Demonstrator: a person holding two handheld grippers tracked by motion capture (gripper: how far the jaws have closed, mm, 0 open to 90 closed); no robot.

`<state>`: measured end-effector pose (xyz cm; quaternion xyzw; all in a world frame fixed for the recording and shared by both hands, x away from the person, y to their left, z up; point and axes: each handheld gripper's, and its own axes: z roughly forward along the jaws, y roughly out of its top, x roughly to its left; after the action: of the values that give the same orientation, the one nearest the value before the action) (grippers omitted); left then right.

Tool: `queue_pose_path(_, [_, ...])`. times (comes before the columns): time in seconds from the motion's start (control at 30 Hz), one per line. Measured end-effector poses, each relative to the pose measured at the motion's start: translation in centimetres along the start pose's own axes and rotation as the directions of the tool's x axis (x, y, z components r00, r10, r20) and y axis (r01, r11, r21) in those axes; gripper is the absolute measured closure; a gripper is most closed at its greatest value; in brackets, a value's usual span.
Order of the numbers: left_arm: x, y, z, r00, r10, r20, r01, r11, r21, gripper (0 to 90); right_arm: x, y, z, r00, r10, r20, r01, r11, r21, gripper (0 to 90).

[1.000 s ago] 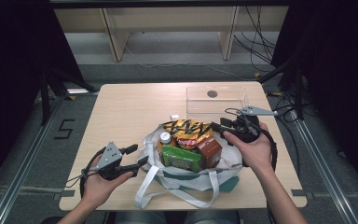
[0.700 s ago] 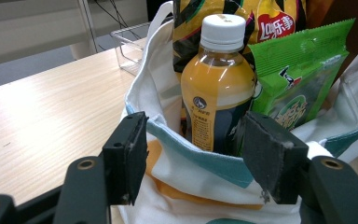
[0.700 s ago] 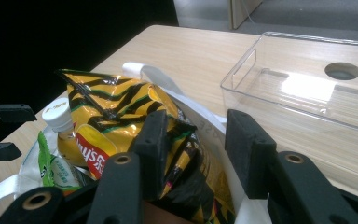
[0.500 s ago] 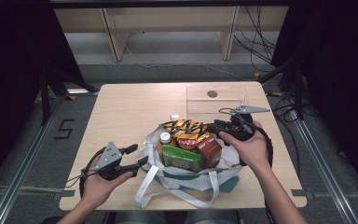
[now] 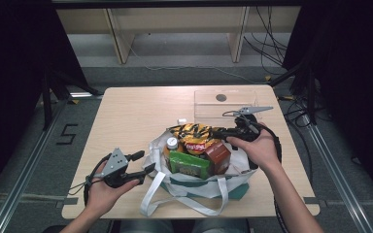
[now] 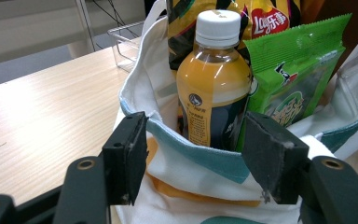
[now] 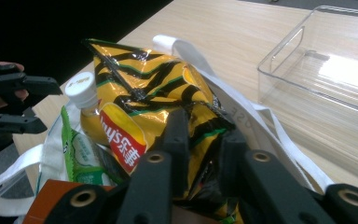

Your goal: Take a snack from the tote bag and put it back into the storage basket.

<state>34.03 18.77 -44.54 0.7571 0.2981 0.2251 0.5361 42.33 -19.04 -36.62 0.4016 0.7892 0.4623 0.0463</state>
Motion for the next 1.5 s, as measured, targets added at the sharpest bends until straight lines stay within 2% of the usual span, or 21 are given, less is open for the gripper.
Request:
queue_pose_path(0.33, [0.0, -0.1, 0.1, 1.0, -0.001, 0.007, 0.001, 1.0, -0.003, 39.9, 0.1, -0.1, 0.1, 0.9996, -0.029, 0.004, 0.029, 0.9995, -0.01, 90.0])
queue_pose_path(0.37, [0.0, 0.0, 0.1, 1.0, 0.001, 0.006, -0.001, 1.0, -0.003, 39.8, 0.1, 0.0, 0.1, 0.9983, -0.056, 0.014, 0.056, 0.9983, -0.013, 90.0])
queue_pose_path(0.47, [0.0, 0.0, 0.1, 1.0, 0.001, 0.006, -0.001, 1.0, -0.004, 39.8, 0.7, 0.1, 0.0, 0.9958, -0.075, 0.052, 0.075, 0.9972, 0.0, 90.0])
queue_pose_path(0.53, [0.0, -0.1, 0.1, 1.0, -0.002, 0.007, 0.002, 1.0, -0.005, 39.8, 1.2, 0.2, 0.1, 0.9908, -0.107, 0.082, 0.108, 0.9942, 0.0, 90.0])
queue_pose_path(0.57, [0.0, -0.1, 0.1, 1.0, -0.001, 0.008, 0.001, 1.0, -0.005, 39.7, 1.2, 0.2, 0.2, 0.9851, -0.145, 0.093, 0.146, 0.9893, -0.004, 90.0])
queue_pose_path(0.6, [0.0, -0.1, 0.1, 1.0, -0.001, 0.008, 0.001, 1.0, -0.005, 39.8, 1.6, 0.3, 0.1, 0.9834, -0.144, 0.11, 0.144, 0.9895, 0.004, 90.0])
queue_pose_path(0.67, [0.0, -0.1, 0.0, 1.0, -0.001, 0.005, 0.001, 1.0, 0.001, 39.7, 1.7, 0.3, 0.2, 0.9755, -0.18, 0.126, 0.183, 0.9831, -0.007, 90.0])
queue_pose_path(0.7, [0.0, -0.1, 0.0, 1.0, -0.001, 0.006, 0.001, 1.0, 0.001, 39.6, 2.0, 0.3, 0.1, 0.9772, -0.162, 0.137, 0.164, 0.9865, -0.002, 90.0])
queue_pose_path(0.73, [0.0, -0.1, 0.0, 1.0, -0.001, 0.006, 0.001, 1.0, 0.002, 39.6, 1.8, 0.3, 0.0, 0.9689, -0.198, 0.149, 0.201, 0.9796, -0.007, 90.0])
queue_pose_path(0.83, [0.0, -0.1, 0.1, 0.9999, -0.003, 0.012, 0.003, 1.0, -0.006, 39.6, 2.2, 0.2, 0.0, 0.9668, -0.188, 0.173, 0.193, 0.981, -0.016, 90.0])
queue_pose_path(0.87, [0.0, -0.1, 0.1, 0.9999, -0.003, 0.011, 0.003, 1.0, -0.006, 39.6, 2.2, 0.2, 0.0, 0.958, -0.213, 0.192, 0.222, 0.9748, -0.024, 90.0])
queue_pose_path(0.9, [0.0, -0.1, 0.0, 1.0, -0.001, 0.005, 0.001, 1.0, 0.001, 39.6, 2.2, 0.2, 0.0, 0.958, -0.213, 0.192, 0.222, 0.9748, -0.024, 90.0])
queue_pose_path(1.03, [0.0, -0.1, 0.1, 1.0, 0.0, 0.006, 0.0, 1.0, 0.003, 39.5, 2.7, 0.2, -0.3, 0.9456, -0.233, 0.227, 0.246, 0.9688, -0.031, 90.0])
queue_pose_path(1.07, [0.0, -0.1, 0.1, 1.0, 0.001, 0.003, -0.001, 1.0, 0.004, 39.5, 2.8, 0.3, -0.3, 0.9342, -0.257, 0.248, 0.276, 0.9601, -0.046, 90.0])
queue_pose_path(1.1, [0.0, -0.1, 0.1, 1.0, 0.003, 0.004, -0.003, 1.0, 0.004, 39.5, 2.8, 0.3, -0.3, 0.9282, -0.267, 0.26, 0.289, 0.9558, -0.053, 90.0])
queue_pose_path(1.17, [0.0, -0.1, 0.1, 1.0, 0.003, 0.004, -0.003, 1.0, 0.004, 39.5, 2.9, 0.3, -0.3, 0.9284, -0.273, 0.252, 0.293, 0.9551, -0.045, 90.0])
queue_pose_path(1.2, [0.0, -0.1, 0.1, 1.0, 0.001, 0.004, -0.001, 1.0, 0.005, 39.5, 3.0, 0.3, -0.3, 0.9209, -0.284, 0.267, 0.308, 0.9501, -0.05, 90.0])
queue_pose_path(1.33, [0.0, -0.2, 0.1, 1.0, 0.0, 0.005, 0.0, 1.0, 0.001, 39.5, 3.3, 0.4, -0.5, 0.9136, -0.288, 0.287, 0.317, 0.9465, -0.059, 90.0])
queue_pose_path(1.37, [0.0, -0.2, 0.1, 1.0, 0.001, 0.005, -0.001, 1.0, 0.001, 39.5, 3.3, 0.5, -0.6, 0.8992, -0.312, 0.307, 0.345, 0.9364, -0.061, 90.0])
queue_pose_path(1.47, [0.0, -0.2, 0.1, 1.0, 0.0, 0.007, 0.0, 1.0, 0.001, 39.5, 3.6, 0.6, -0.8, 0.8988, -0.307, 0.313, 0.344, 0.9362, -0.071, 90.0])
queue_pose_path(1.5, [0.0, -0.2, 0.1, 1.0, 0.0, 0.006, 0.0, 1.0, 0.002, 39.5, 3.6, 0.7, -0.9, 0.8907, -0.324, 0.319, 0.364, 0.9287, -0.073, 90.0])
